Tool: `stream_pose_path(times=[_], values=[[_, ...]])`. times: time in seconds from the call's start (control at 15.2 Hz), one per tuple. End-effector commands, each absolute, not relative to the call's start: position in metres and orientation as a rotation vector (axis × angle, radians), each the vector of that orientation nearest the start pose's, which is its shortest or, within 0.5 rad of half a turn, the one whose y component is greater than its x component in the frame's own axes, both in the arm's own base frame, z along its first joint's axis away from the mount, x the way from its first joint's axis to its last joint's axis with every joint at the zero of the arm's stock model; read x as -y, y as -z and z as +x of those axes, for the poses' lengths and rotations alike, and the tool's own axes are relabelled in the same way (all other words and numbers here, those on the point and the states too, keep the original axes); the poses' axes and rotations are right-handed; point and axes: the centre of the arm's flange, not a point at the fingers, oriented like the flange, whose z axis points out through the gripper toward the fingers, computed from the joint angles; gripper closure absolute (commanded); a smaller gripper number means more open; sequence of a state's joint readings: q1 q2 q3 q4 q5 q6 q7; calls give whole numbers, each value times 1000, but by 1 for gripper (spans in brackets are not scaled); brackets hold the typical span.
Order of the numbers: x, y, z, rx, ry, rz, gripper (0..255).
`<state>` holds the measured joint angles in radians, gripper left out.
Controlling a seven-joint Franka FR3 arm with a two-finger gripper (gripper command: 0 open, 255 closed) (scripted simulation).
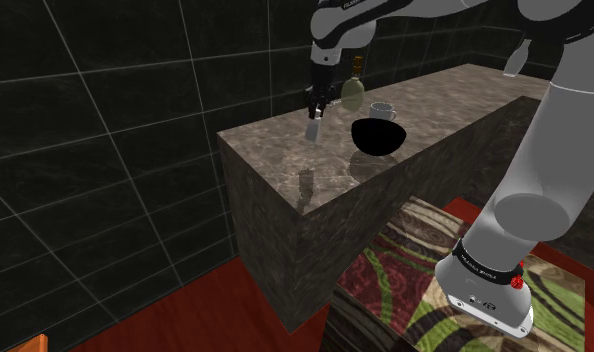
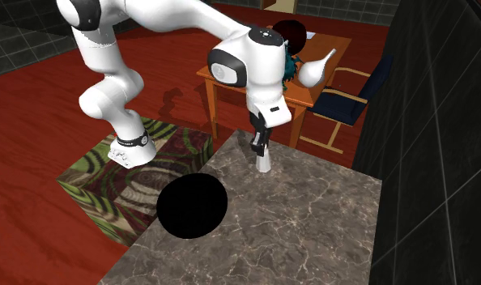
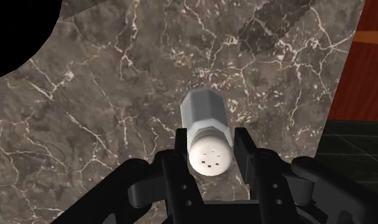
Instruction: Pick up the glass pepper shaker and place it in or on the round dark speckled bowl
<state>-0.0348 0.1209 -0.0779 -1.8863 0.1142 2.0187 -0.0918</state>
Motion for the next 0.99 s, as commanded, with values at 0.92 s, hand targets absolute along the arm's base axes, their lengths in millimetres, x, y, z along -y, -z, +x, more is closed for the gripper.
stream_pose_path(times=[0.92], values=[[60, -529, 589, -105, 32, -3047, 255]])
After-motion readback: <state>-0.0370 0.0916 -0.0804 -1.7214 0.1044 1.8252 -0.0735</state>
